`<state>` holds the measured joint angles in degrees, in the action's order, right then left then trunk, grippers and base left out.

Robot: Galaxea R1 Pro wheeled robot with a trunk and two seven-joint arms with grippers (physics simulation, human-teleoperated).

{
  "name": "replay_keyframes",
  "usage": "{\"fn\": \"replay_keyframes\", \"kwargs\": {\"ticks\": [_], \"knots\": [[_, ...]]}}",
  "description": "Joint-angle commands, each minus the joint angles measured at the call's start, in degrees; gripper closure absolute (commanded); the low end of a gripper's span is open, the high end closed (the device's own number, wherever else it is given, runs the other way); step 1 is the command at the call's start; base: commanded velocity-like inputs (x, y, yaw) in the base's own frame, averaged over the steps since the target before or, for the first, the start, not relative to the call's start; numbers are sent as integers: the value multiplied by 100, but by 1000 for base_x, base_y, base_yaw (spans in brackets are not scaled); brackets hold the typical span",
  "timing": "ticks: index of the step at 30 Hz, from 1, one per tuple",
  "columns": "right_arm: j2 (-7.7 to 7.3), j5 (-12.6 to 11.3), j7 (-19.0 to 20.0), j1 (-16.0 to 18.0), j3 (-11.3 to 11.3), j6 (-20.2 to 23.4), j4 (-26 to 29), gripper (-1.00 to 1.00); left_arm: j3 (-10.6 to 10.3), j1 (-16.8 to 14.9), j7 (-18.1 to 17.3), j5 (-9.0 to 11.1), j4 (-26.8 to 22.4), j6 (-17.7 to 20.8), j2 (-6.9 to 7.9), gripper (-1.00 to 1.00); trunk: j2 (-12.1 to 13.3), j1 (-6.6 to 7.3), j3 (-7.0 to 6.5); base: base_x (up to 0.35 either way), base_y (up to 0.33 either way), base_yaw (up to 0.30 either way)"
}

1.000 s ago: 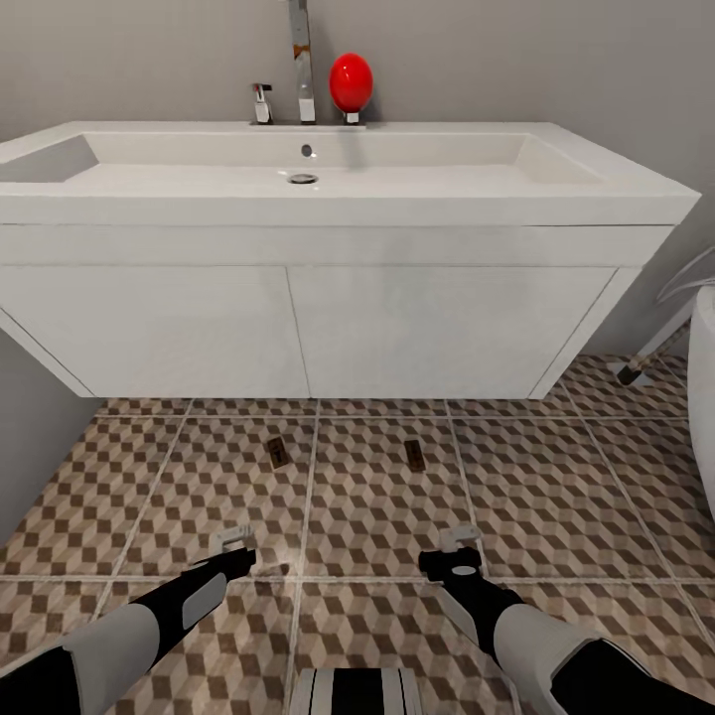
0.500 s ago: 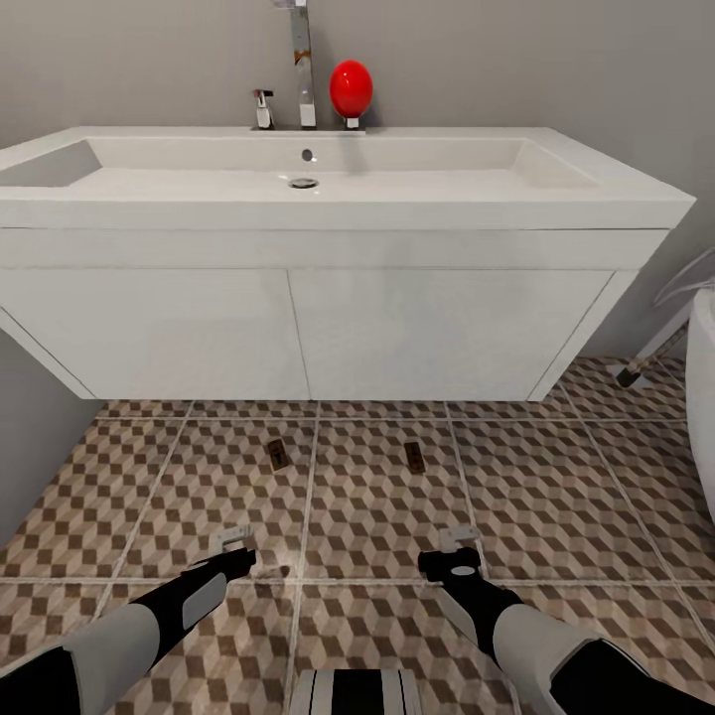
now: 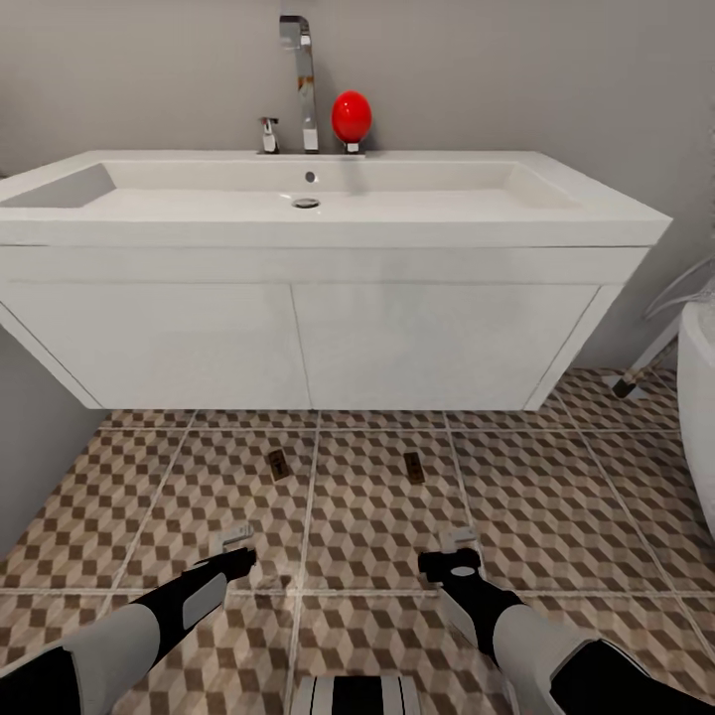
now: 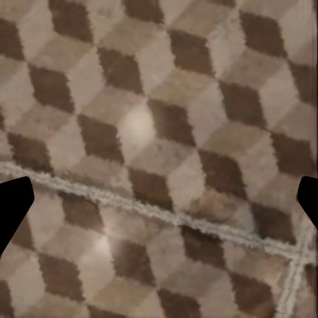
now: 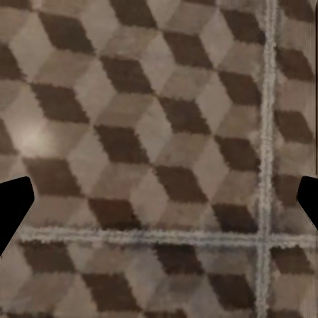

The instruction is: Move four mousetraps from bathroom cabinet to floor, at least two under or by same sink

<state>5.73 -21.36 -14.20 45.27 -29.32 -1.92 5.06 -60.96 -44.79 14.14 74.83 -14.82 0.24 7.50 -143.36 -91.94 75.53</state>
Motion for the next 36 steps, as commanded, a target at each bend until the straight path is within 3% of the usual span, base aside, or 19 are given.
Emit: {"fn": "replay_keyframes", "kwargs": {"ticks": [1, 10, 36], "knots": [[1, -61, -17, 2, -46, -20, -5, -100, -48, -3, 45, 40, -21, 3, 7, -100, 0, 3, -19, 0, 0, 0], [-1, -61, -15, 0, -39, -19, -5, -100, -48, -3, 45, 40, -21, 3, 6, -100, 12, 26, -218, 0, 0, 0], [7, -61, -16, -9, -38, -19, -7, -100, -48, -3, 46, 40, -17, 11, -7, -100, 1052, 596, -685, 0, 0, 0]]}}
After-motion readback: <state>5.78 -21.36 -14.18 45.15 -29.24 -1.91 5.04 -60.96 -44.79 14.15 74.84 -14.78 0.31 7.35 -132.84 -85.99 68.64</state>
